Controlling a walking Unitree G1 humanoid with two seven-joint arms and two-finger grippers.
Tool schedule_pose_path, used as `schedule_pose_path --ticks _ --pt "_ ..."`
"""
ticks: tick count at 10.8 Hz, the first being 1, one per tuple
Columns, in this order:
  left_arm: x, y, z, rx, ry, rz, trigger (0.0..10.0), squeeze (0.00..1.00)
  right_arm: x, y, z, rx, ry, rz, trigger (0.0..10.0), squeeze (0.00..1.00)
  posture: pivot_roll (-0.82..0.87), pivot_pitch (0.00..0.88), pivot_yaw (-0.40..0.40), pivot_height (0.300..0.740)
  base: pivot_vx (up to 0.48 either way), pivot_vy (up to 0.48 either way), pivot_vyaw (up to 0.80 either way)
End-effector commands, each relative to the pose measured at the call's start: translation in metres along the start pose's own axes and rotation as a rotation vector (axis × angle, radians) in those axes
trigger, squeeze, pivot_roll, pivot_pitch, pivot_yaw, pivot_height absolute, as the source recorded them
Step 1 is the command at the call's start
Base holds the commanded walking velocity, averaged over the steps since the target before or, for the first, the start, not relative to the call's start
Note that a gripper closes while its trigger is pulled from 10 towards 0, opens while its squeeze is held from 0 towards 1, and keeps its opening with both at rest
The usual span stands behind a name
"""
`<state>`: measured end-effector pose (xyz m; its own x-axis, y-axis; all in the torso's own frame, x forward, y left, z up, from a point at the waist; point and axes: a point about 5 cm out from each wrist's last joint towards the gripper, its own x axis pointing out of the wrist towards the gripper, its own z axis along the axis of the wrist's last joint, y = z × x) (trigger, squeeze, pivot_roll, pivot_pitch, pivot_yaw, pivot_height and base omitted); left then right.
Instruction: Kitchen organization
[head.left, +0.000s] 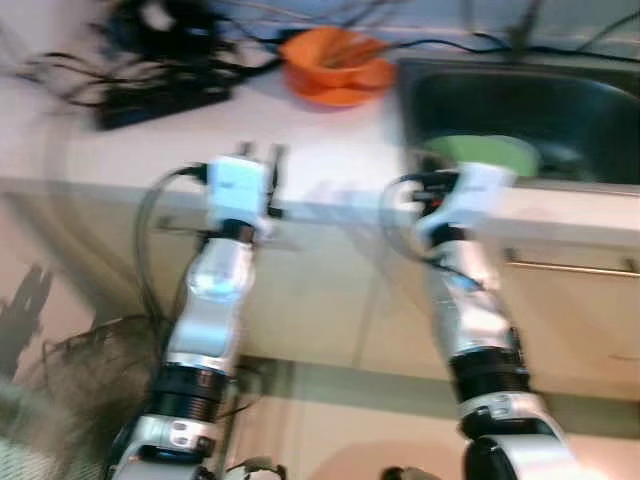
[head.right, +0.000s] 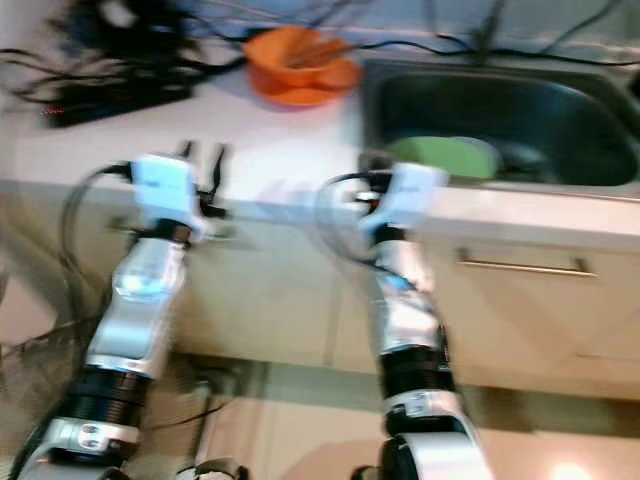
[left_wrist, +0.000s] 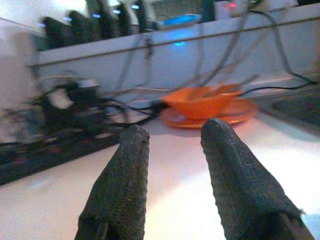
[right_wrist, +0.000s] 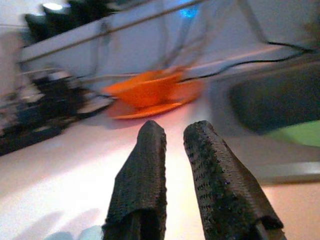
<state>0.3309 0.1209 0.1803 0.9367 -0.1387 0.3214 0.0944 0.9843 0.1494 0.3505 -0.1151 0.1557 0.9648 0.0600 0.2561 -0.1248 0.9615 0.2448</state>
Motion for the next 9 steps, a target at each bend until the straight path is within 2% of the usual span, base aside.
schedule_pose_path --ticks 1,4,6,8,9 --pt "0.0017 -0.0101 0.0022 -0.019 -0.002 -0.033 10.0 0.00 0.0028 -0.0071 0.0054 -0.012 -0.013 -0.019 10.0 0.00 0.05 0.046 0.046 0.740 0.000 0.000 0.00" --pt "0.0018 -0.0145 0.0074 -0.052 -0.035 -0.058 10.0 0.00 0.0045 -0.0070 0.0060 -0.021 -0.013 -0.015 10.0 0.00 0.06 0.053 0.043 0.740 0.000 0.000 0.00" --pt "0.0031 -0.0095 0.0072 -0.048 -0.029 -0.031 10.0 0.00 0.0054 -0.0060 0.0068 -0.023 -0.013 -0.010 10.0 0.00 0.06 0.057 0.041 0.740 0.000 0.000 0.00" --pt "0.0033 -0.0069 0.0068 -0.044 -0.027 -0.020 10.0 0.00 0.0073 -0.0040 0.0082 -0.024 -0.015 -0.005 10.0 0.00 0.06 0.063 0.038 0.740 0.000 0.000 -0.74" --pt "0.0037 -0.0065 0.0074 -0.042 -0.028 -0.018 10.0 0.00 0.0070 -0.0025 0.0103 -0.029 -0.035 0.007 10.0 0.00 0.06 0.064 0.037 0.740 0.000 0.000 0.00"
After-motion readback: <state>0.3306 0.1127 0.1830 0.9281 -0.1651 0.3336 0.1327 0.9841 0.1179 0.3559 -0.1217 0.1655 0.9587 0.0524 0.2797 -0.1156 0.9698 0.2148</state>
